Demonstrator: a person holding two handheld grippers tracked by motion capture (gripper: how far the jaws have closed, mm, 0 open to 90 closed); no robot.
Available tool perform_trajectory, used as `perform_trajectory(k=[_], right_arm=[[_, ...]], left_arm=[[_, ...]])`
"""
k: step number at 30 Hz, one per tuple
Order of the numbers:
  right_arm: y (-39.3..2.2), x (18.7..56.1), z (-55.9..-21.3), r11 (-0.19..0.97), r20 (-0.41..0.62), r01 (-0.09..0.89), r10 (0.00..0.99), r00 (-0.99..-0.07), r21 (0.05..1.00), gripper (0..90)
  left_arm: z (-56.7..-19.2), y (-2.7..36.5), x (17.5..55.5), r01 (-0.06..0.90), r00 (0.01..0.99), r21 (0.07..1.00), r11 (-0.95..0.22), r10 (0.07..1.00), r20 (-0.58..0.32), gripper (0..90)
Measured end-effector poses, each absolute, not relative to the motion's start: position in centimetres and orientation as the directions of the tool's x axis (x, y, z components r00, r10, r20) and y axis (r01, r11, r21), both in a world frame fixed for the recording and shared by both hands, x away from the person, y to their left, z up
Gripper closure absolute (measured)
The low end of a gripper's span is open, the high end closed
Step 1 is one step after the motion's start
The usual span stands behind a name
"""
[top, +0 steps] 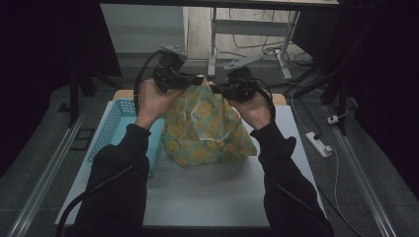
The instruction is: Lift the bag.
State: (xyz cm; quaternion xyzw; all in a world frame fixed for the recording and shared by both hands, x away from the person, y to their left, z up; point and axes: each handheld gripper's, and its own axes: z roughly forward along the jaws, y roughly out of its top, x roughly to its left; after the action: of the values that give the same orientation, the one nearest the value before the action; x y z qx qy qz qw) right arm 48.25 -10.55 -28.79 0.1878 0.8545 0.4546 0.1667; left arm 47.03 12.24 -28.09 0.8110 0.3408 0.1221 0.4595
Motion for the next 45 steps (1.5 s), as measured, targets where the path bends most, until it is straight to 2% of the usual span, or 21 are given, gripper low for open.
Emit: perform_trajectory(k=[3, 5, 8, 14, 20, 24, 32, 37, 41, 45], right_arm=[[-10.7, 48.1, -28.8, 0.499, -0.102, 0.17, 0.472, -0.876, 0.85, 81.8], [-11.0, 48.0, -28.8, 0.488, -0.092, 0.174, 0.474, -0.876, 0.855, 76.9], [-11.5, 47.7, -29.1, 0.47, -0.064, 0.19, 0.472, -0.879, 0.862, 67.3], [-12.7, 46.8, -30.4, 0.452, -0.029, 0.215, 0.474, -0.88, 0.866, 54.1], [-14.0, 46.0, -32.0, 0.438, -0.014, 0.23, 0.487, -0.873, 0.869, 39.6], [-14.7, 45.4, -33.0, 0.434, -0.004, 0.239, 0.489, -0.872, 0.868, 34.2], [-15.7, 44.0, -35.0, 0.444, 0.017, 0.262, 0.484, -0.875, 0.857, 28.1], [-16.2, 43.0, -36.5, 0.448, 0.014, 0.268, 0.494, -0.869, 0.853, 20.0], [-16.7, 42.4, -37.7, 0.451, 0.008, 0.273, 0.506, -0.862, 0.85, 14.6], [-17.5, 41.8, -38.8, 0.441, 0.025, 0.29, 0.515, -0.857, 0.849, 13.3]], left_arm=[[-28.4, 12.3, 46.8, 0.442, 0.739, 0.824, -0.354, 0.665, -0.111, 63.9], [-28.6, 12.6, 46.3, 0.425, 0.744, 0.831, -0.358, 0.661, -0.096, 58.2], [-29.1, 13.3, 45.5, 0.402, 0.755, 0.848, -0.345, 0.649, -0.094, 44.4], [-30.7, 14.6, 43.7, 0.375, 0.769, 0.856, -0.357, 0.635, -0.072, 26.6], [-32.7, 16.2, 41.9, 0.411, 0.759, 0.847, -0.338, 0.642, -0.112, 19.0], [-34.3, 17.2, 40.8, 0.43, 0.753, 0.839, -0.332, 0.644, -0.131, 14.5], [-37.8, 18.8, 38.8, 0.473, 0.733, 0.831, -0.292, 0.653, -0.188, 8.8], [-39.6, 19.3, 37.6, 0.48, 0.734, 0.835, -0.269, 0.645, -0.215, 6.2], [-40.5, 19.6, 36.6, 0.476, 0.731, 0.838, -0.266, 0.649, -0.209, 3.9], [-41.1, 20.1, 35.5, 0.471, 0.733, 0.842, -0.262, 0.648, -0.208, 1.5]])
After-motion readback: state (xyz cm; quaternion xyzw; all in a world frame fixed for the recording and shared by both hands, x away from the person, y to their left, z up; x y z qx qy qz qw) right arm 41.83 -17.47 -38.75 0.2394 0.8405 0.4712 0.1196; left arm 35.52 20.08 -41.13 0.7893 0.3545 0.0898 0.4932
